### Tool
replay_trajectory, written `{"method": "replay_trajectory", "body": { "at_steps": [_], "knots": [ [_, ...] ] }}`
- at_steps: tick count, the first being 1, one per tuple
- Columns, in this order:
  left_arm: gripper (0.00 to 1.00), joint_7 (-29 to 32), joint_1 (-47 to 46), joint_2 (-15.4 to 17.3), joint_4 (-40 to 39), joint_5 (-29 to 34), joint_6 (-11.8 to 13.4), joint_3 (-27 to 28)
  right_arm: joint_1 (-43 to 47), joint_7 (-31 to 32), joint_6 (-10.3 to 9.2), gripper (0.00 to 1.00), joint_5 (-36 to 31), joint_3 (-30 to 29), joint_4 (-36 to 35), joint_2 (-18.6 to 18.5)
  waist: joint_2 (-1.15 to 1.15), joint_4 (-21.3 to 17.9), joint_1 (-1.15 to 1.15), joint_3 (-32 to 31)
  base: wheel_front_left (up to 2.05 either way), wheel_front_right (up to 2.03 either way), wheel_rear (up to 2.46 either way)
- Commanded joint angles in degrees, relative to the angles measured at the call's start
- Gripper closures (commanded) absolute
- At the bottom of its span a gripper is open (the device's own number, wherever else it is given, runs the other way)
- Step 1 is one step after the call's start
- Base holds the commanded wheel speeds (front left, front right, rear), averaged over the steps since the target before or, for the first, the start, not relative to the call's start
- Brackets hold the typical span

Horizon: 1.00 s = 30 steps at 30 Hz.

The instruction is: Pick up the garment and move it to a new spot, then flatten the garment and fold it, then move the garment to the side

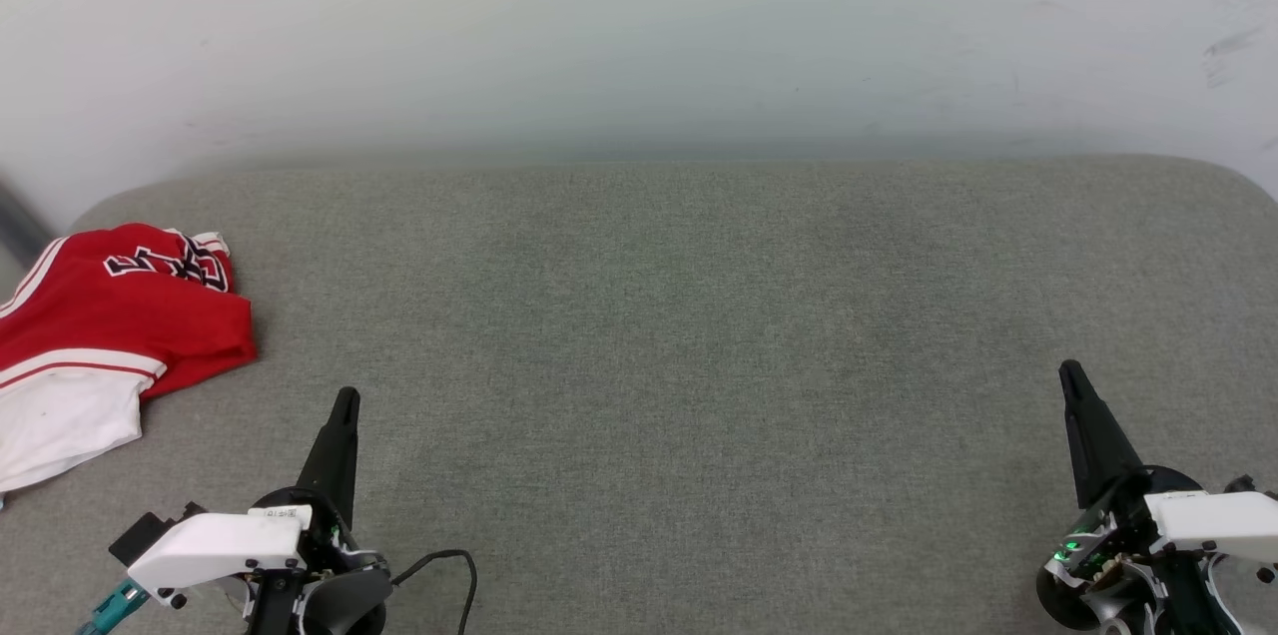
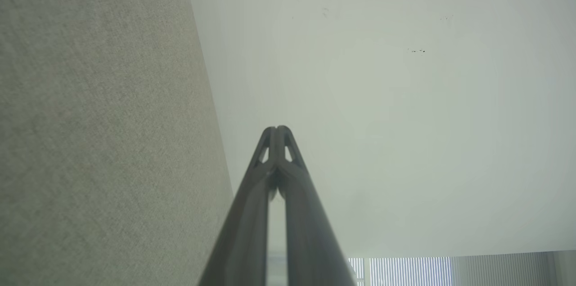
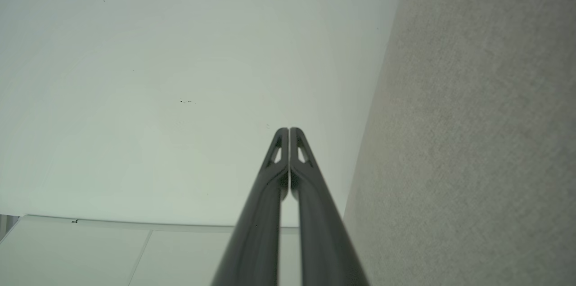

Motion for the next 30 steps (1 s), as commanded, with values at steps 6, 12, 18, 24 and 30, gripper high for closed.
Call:
{"method": "replay_trajectory", "body": {
  "at_steps": [6,12,18,24,30],
  "knots": [
    [1.00,0.1,-0.4,-0.1,0.0,0.1,-0.2,0.1,-0.6,0.0,-0.02,1.00,0.2,0.1,0.1,0.2,0.00,0.0,0.00,0.0,0.00,0.00,0.00],
    [1.00,0.1,-0.4,-0.1,0.0,0.1,-0.2,0.1,-0.6,0.0,-0.02,1.00,0.2,0.1,0.1,0.2,0.00,0.0,0.00,0.0,0.00,0.00,0.00],
    [1.00,0.1,-0.4,-0.1,0.0,0.1,-0.2,0.1,-0.6,0.0,-0.02,1.00,0.2,0.1,0.1,0.2,0.00,0.0,0.00,0.0,0.00,0.00,0.00],
    [1.00,0.1,-0.4,-0.1,0.0,0.1,-0.2,0.1,-0.6,0.0,-0.02,1.00,0.2,0.1,0.1,0.2,0.00,0.0,0.00,0.0,0.00,0.00,0.00],
    [1.00,0.1,-0.4,-0.1,0.0,0.1,-0.2,0.1,-0.6,0.0,-0.02,1.00,0.2,0.1,0.1,0.2,0.00,0.0,0.00,0.0,0.00,0.00,0.00]
  ]
}}
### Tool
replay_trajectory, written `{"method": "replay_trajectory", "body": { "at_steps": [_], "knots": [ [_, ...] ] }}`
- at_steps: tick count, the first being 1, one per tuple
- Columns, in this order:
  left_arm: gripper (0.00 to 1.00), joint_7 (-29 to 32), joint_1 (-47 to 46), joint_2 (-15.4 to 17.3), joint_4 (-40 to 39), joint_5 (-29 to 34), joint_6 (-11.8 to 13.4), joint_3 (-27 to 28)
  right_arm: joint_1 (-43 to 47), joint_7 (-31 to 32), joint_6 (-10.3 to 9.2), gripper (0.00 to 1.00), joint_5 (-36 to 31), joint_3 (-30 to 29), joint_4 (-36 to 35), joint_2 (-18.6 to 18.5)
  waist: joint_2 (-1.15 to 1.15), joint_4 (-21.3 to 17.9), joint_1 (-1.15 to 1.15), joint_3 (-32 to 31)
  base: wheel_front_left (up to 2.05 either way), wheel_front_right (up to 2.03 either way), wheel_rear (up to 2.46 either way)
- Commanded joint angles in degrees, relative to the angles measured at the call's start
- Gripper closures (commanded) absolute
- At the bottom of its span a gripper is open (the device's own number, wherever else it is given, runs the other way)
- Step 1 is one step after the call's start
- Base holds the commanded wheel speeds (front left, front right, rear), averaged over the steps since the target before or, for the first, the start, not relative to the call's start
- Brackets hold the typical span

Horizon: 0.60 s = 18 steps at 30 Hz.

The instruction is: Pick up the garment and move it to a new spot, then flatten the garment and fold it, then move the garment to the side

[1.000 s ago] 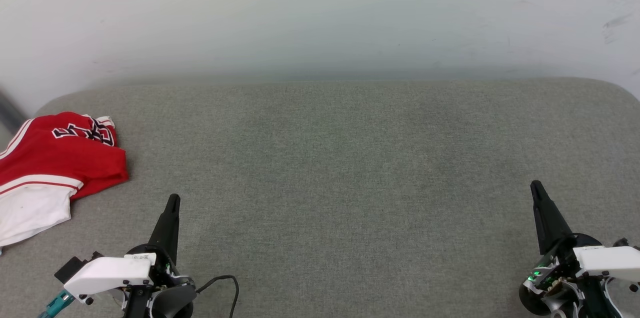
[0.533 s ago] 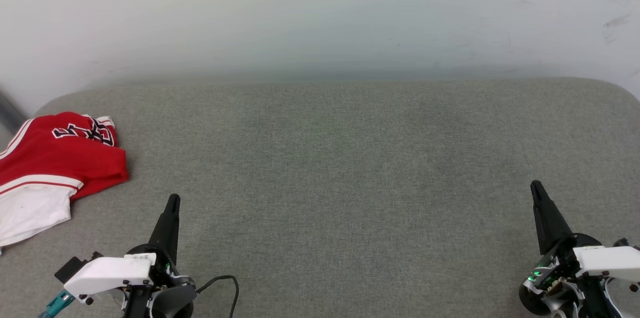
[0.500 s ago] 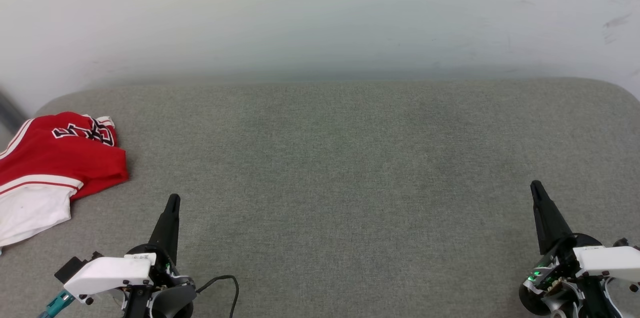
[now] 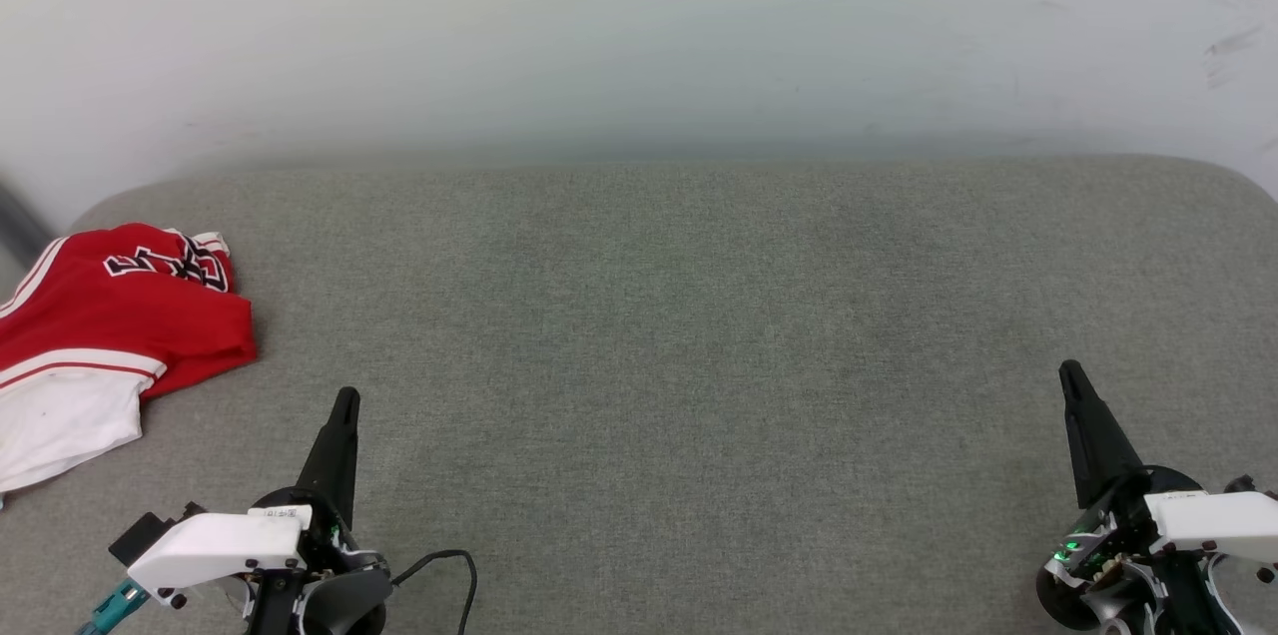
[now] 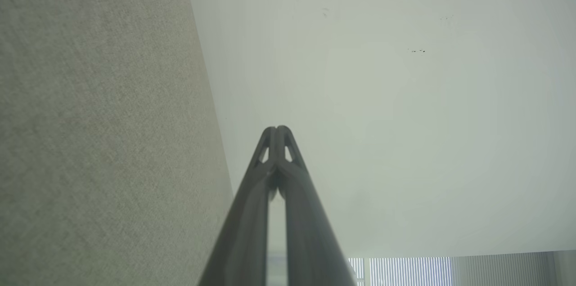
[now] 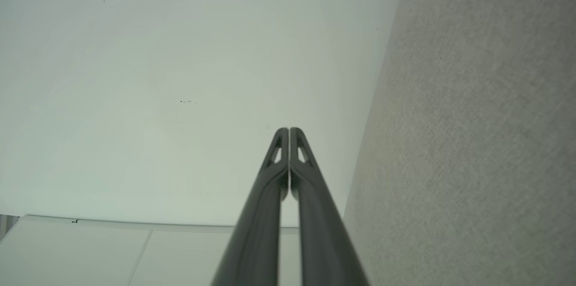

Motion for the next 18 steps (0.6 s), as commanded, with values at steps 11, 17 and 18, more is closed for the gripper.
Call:
{"method": "replay_trajectory", "body": {
  "at_steps": [11,17,18],
  "knots": [
    [1.00,0.1,-0.4,-0.1,0.0,0.1,-0.2,0.1,-0.6,0.0,-0.02,1.00,0.2,0.1,0.1,0.2,0.00,0.0,0.00,0.0,0.00,0.00,0.00],
    [0.00,0.0,0.3,-0.1,0.6,0.0,0.0,-0.1,0.4,0.0,-0.01,0.00,0.0,0.0,0.5,0.0,0.00,0.0,0.00,0.0,0.00,0.00,0.00],
    [0.00,-0.1,0.8,-0.1,1.1,0.0,0.1,-0.2,0.8,0.0,-0.01,0.00,0.0,0.0,1.0,0.0,0.00,0.0,0.00,0.0,0.00,0.00,0.00]
  ]
}}
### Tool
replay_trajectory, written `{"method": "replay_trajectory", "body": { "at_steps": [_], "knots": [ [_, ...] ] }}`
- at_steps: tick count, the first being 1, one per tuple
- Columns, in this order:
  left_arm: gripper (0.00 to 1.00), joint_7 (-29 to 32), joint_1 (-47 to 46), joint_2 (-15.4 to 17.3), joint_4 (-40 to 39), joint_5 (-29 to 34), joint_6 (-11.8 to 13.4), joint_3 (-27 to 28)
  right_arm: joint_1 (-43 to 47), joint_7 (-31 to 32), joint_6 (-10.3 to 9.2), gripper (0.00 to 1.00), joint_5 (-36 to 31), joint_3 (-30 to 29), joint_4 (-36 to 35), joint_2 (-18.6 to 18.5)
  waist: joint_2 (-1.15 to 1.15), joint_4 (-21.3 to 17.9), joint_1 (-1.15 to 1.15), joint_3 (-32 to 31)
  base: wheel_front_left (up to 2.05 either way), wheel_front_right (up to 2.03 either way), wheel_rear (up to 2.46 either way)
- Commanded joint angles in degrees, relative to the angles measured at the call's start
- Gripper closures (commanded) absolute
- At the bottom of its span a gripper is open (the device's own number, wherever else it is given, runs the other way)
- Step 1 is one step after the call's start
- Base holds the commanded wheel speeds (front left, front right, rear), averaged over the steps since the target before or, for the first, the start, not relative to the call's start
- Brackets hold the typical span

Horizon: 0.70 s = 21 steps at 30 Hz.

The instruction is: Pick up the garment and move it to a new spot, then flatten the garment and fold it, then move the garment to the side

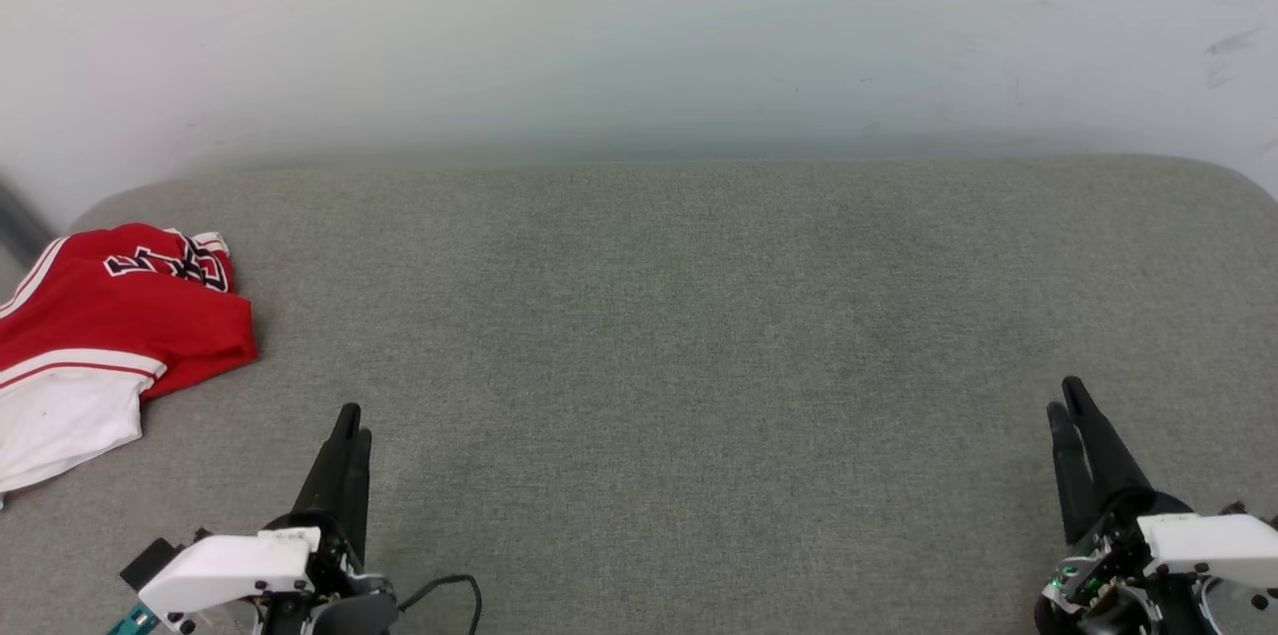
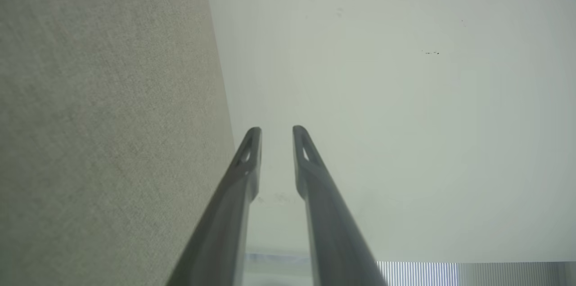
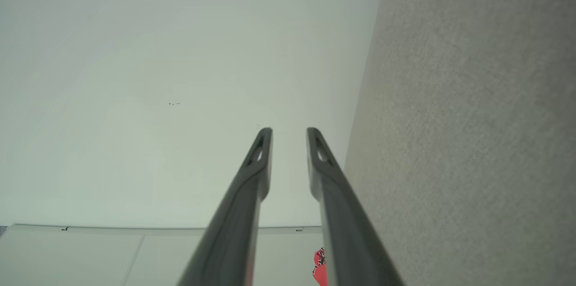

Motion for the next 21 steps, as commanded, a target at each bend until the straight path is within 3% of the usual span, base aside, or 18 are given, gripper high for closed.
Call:
{"method": "replay_trajectory", "body": {
  "at_steps": [1,21],
  "knots": [
    [0.00,0.0,0.4,-0.1,0.3,0.0,0.0,0.0,0.4,0.0,-0.01,0.00,0.0,0.0,0.3,0.0,0.00,0.0,0.00,0.0,0.00,0.00,0.00],
    [0.00,-5.2,2.4,0.0,-1.3,6.4,0.0,0.6,2.9,-5.3,0.00,0.00,-8.7,1.4,-1.8,0.0,0.00,-0.1,0.00,0.2,0.00,0.00,0.00]
  ]
}}
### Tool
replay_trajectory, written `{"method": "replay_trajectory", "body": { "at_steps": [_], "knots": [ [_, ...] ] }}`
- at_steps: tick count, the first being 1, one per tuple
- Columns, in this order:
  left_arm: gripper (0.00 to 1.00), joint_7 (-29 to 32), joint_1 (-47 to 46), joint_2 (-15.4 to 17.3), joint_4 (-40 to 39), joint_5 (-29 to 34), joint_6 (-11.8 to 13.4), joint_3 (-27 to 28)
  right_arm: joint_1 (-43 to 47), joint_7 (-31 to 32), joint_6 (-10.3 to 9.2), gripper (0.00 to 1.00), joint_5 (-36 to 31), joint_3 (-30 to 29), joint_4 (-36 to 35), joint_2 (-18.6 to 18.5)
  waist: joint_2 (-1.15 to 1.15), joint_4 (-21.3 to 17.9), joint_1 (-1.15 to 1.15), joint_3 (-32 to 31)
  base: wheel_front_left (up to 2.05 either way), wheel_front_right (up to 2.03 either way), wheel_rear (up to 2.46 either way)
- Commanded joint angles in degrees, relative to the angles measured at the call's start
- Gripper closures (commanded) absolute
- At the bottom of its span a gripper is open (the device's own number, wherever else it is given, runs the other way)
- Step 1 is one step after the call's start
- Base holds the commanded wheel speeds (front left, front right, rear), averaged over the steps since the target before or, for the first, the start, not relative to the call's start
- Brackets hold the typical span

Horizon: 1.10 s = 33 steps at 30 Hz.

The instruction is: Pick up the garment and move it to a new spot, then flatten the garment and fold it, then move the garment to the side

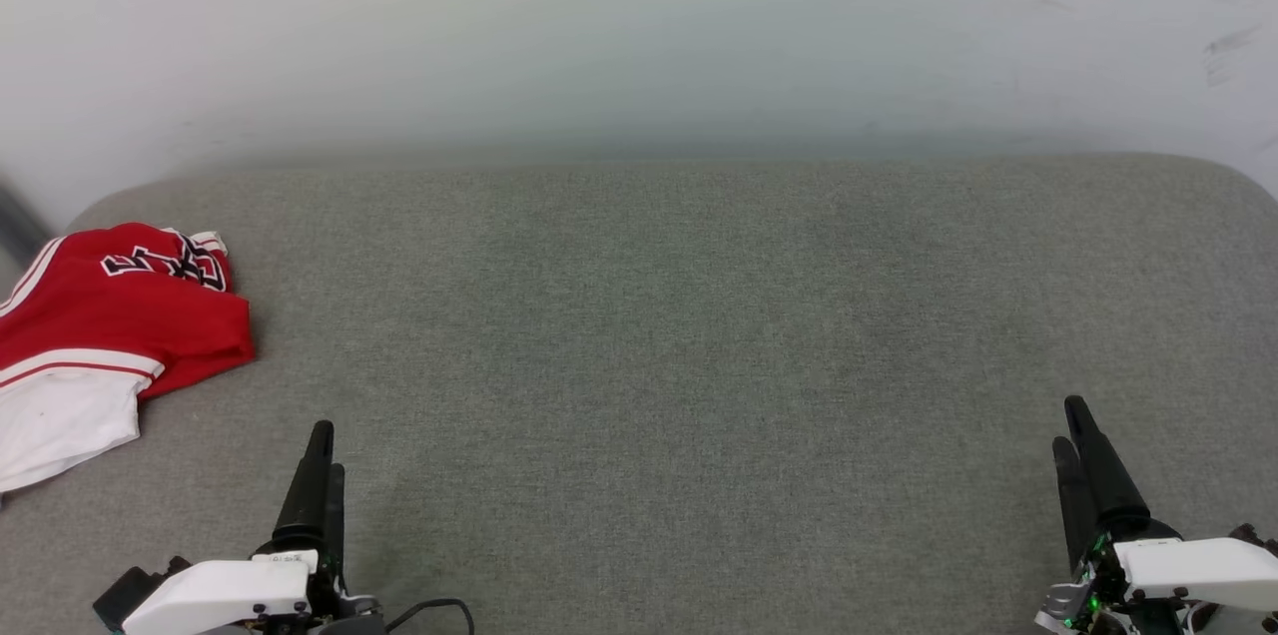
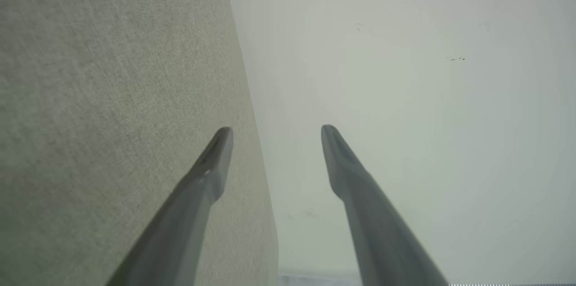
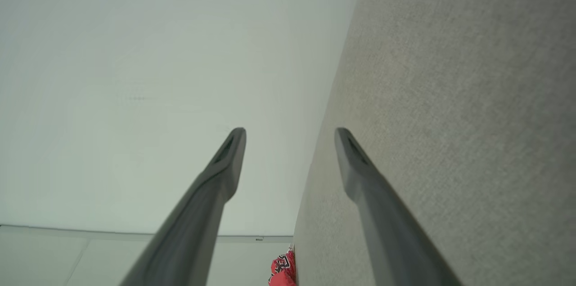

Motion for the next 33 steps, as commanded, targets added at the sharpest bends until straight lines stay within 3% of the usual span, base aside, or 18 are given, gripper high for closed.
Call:
{"method": "replay_trajectory", "body": {
  "at_steps": [1,10,14,23,33],
  "knots": [
    [0.00,-0.8,-0.2,0.2,-1.3,1.5,-0.1,0.8,-0.2,-0.8,0.01,0.00,-2.1,-0.1,-1.5,-0.1,0.00,0.0,0.00,0.0,0.00,0.00,0.00],
    [0.00,-2.9,-0.3,0.2,-2.9,10.3,0.6,4.6,0.1,-2.9,0.01,0.00,-15.0,-1.2,-5.3,-0.1,0.00,-0.1,0.00,0.1,0.00,0.00,0.00],
    [0.00,-3.7,-0.3,0.2,-6.8,17.2,1.4,5.1,0.1,-3.8,0.01,0.00,-22.1,-0.9,-7.8,-0.1,0.00,-0.1,0.00,0.2,0.00,0.00,0.00],
    [0.00,-5.6,0.9,0.2,-16.3,30.6,7.0,-0.2,0.4,-5.6,0.01,0.00,-41.0,2.5,-13.8,-0.1,0.00,-0.1,0.00,0.5,0.00,0.00,0.00],
    [0.00,-7.4,2.1,0.3,-20.5,43.7,7.8,-5.9,1.8,-7.5,0.01,0.00,-54.1,3.7,-17.1,-0.1,0.00,-0.1,0.00,0.6,0.00,0.00,0.00]
  ]
}}
